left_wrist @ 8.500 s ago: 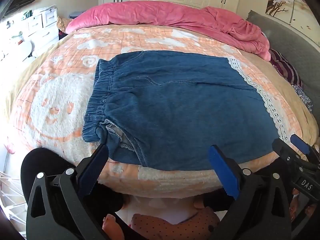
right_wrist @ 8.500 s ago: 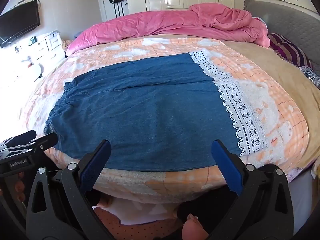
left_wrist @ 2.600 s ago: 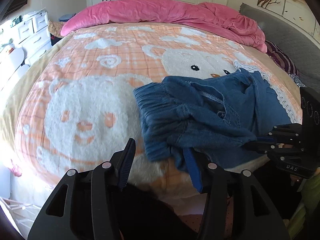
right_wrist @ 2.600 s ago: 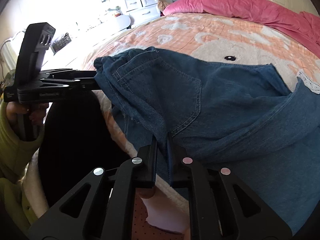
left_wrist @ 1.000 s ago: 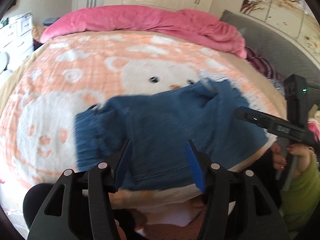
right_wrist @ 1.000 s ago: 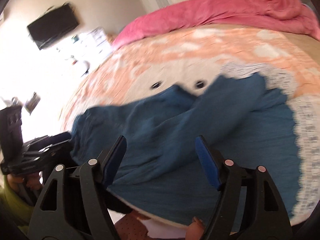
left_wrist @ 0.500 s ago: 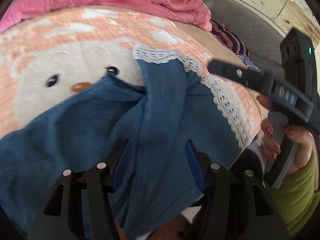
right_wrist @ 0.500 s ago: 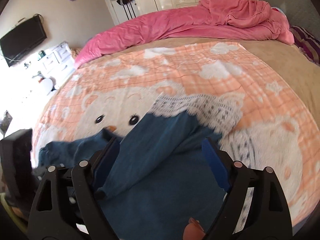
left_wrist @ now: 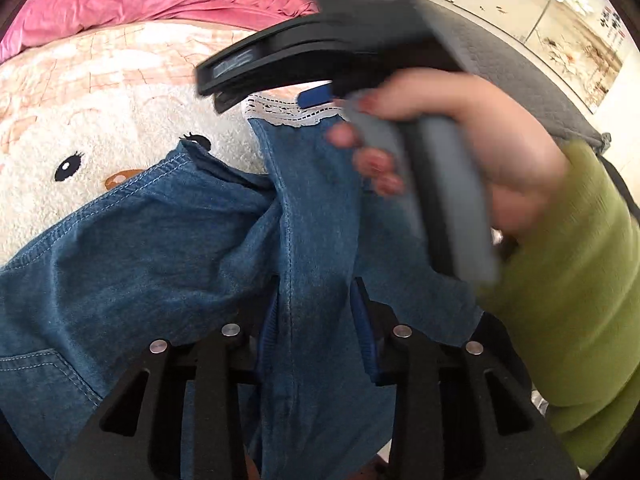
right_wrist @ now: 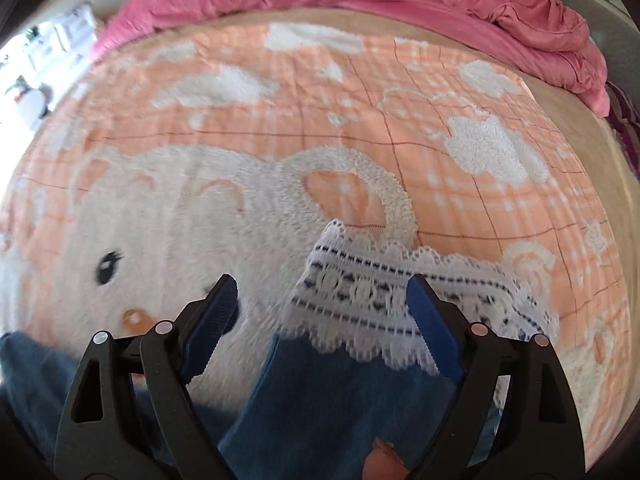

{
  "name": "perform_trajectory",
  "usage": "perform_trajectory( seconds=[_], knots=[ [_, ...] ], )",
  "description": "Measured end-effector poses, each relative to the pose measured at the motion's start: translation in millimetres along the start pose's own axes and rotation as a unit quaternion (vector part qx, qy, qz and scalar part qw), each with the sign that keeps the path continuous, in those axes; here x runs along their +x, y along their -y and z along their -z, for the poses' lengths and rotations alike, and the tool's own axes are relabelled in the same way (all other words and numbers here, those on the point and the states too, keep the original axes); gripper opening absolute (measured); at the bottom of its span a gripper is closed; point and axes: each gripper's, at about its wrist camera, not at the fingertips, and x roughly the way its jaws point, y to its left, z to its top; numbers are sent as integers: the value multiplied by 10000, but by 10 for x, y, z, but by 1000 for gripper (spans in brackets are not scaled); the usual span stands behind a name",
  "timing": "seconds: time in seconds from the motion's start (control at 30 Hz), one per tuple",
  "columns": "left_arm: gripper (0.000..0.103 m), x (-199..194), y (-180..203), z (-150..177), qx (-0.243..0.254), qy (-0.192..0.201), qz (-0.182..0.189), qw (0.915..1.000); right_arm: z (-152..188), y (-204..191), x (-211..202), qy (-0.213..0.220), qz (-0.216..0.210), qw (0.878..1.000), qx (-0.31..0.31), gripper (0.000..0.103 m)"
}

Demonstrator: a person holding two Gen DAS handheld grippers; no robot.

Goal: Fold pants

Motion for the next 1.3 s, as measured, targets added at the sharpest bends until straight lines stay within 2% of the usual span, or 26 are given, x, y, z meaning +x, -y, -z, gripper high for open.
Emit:
perform_trajectory(
  seconds=[0.03,0.07,0.1,0.13,0.17,0.2,0.33,0.47,0.53,0.57,0.6,0.7,0.83,0.93,1.07,1.3],
  knots=[
    [32,3,10,1,38,10,-15,10000,-26,6,74,-64,121,9999,-10,75],
    [32,-5,17,1,72,44,-42,10000,-41,55,158,-120,263,9996,60,49],
    [32,-6,19,1,85,63,-45,9999,-39,97,185,-127,299,9994,114,29],
    [32,-11,18,0,105,80,-48,9999,-26,153,177,-43,243,9995,188,24],
    [33,-14,16,-2,128,98,-72,9998,-8,225,100,150,-45,9994,297,11],
    [35,-14,12,-3,133,94,-80,9998,16,276,24,274,-211,9986,390,7],
    [35,-18,-17,-15,9,51,69,10000,149,538,-433,836,-428,9928,742,6],
    [34,-146,-14,18,148,119,-44,9998,391,915,-871,1178,-746,9814,1316,6],
    [24,-114,43,0,234,148,-110,9996,531,1038,-1035,1288,-765,9777,1472,6],
    [12,-129,79,-1,343,153,-116,9992,624,1108,-1117,1358,-756,9758,1541,6],
    [7,-141,119,-17,427,156,-86,9989,718,1165,-1186,1414,-767,9735,1628,6],
    [5,-182,235,22,762,179,-44,9969,1064,1376,-1358,1547,-849,9631,2032,6],
    [5,-236,394,74,1269,34,-21,9919,1590,1629,-1469,1517,-1000,9458,2692,6],
    [5,-321,500,163,1643,-7,-104,9864,1949,1719,-1486,1394,-1111,9382,2967,6],
    [5,-317,562,276,1834,-158,-226,9827,2351,1732,-1419,1076,-1223,9332,3203,6],
    [5,-293,544,478,1886,-328,-332,9809,2613,1735,-1393,1007,-1272,9331,3211,6]
  ],
)
